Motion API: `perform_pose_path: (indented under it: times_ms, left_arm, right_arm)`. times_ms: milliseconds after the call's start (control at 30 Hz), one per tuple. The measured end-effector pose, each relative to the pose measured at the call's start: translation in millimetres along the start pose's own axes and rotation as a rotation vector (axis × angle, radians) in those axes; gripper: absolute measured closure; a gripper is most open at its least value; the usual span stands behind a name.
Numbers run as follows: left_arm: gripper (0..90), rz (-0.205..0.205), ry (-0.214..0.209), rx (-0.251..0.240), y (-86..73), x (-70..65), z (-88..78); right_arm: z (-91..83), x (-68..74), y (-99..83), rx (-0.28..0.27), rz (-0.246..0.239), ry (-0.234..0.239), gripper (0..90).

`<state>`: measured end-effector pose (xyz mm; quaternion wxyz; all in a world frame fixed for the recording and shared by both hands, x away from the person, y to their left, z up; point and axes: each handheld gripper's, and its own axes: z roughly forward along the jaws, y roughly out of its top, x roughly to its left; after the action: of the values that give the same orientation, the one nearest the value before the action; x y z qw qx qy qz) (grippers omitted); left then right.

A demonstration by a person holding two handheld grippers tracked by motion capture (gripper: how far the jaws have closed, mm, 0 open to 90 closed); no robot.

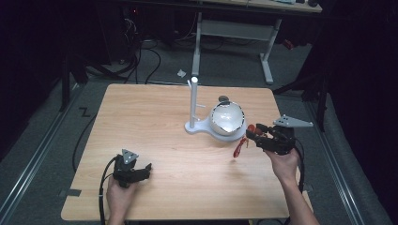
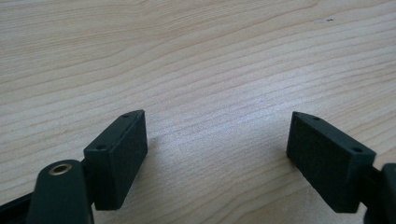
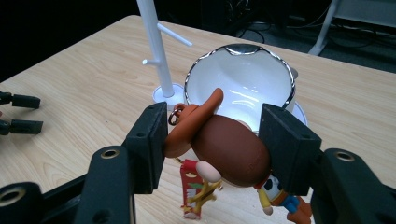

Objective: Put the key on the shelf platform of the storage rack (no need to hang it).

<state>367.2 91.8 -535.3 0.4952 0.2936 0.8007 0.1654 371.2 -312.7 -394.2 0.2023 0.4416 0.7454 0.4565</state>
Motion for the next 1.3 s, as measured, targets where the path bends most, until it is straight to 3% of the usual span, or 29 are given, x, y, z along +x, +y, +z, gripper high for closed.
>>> perform_pose_path:
  times_ms: [233, 633, 967, 1067, 1300]
  left_arm:
    - [20.8, -0.001, 0.000, 0.000, 0.0, -0.1, 0.0]
    - [20.8, 0.000, 0.000, 0.000, 0.0, 0.0, 0.0]
    - [20.8, 0.001, 0.000, 0.000, 0.0, 0.0, 0.0]
    - [21.1, -0.011, 0.005, -0.001, 0.0, -0.7, 0.2]
    - [21.1, -0.012, 0.006, -0.001, 0.0, -0.8, 0.2]
  right_arm:
    - [-4.7, -6.2, 11.6, -0.022, 0.001, -0.003, 43.8]
    - [4.8, -11.9, 41.0, -0.040, 0.016, 0.008, 43.8]
    - [16.1, -17.5, 64.0, -0.051, 0.020, -0.033, 43.8]
    - [22.0, -19.0, 68.0, -0.043, 0.014, -0.068, 43.7]
    - [33.7, -27.3, 72.6, -0.053, 0.061, -0.067, 43.8]
